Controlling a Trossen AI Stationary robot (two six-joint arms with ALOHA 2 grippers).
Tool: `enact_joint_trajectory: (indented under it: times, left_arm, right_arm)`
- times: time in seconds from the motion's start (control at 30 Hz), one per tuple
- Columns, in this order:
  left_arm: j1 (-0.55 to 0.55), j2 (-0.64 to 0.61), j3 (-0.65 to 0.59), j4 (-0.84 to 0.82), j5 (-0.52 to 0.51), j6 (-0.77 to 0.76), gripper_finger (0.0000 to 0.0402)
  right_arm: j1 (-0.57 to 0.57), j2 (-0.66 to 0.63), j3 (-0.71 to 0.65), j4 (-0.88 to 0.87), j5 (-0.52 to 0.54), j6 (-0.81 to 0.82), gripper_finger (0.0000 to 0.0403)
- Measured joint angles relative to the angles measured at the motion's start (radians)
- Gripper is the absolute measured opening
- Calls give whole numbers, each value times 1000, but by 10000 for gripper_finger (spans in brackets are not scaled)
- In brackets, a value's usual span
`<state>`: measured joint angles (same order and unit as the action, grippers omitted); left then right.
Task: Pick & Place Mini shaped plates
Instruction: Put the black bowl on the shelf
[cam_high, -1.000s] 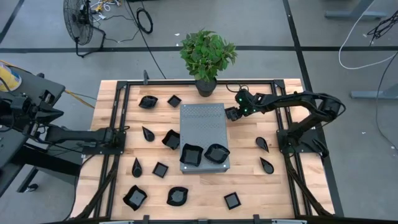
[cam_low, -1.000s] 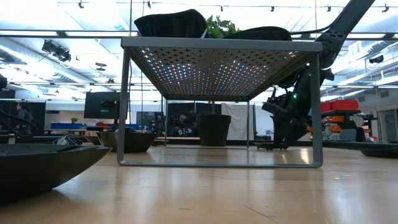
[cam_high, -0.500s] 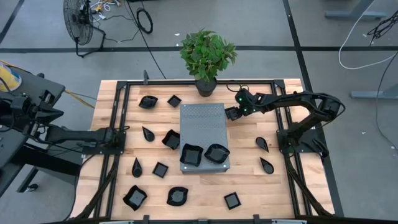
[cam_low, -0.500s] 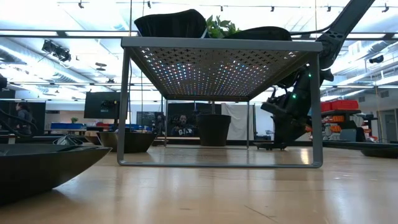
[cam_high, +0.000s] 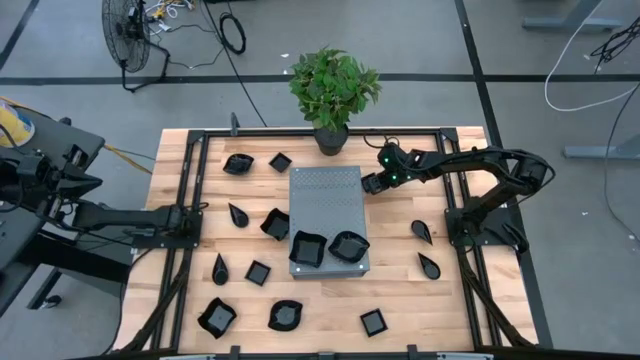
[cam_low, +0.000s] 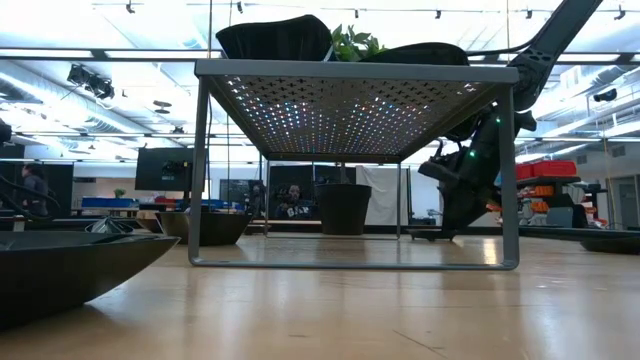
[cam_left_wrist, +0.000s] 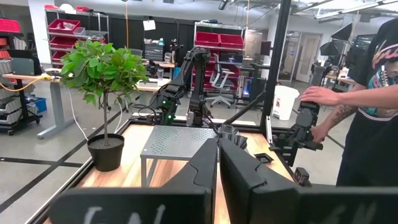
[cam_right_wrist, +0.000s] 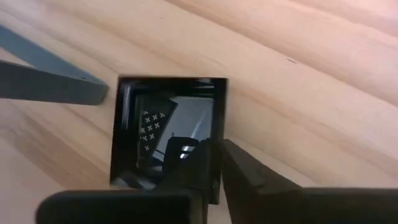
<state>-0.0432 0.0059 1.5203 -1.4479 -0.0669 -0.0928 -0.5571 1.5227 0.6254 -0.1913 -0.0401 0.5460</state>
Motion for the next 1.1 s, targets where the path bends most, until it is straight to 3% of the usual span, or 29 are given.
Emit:
enact_joint_trajectory:
  times: [0.6, 1.1]
  left_arm:
    - [0, 0, 0, 0, 0, 0, 23]
    - [0, 0, 0, 0, 0, 0, 23]
  right_arm:
    - [0, -6, 1, 0, -37, 46, 2]
    - [1, -173, 0, -93, -73, 14, 0]
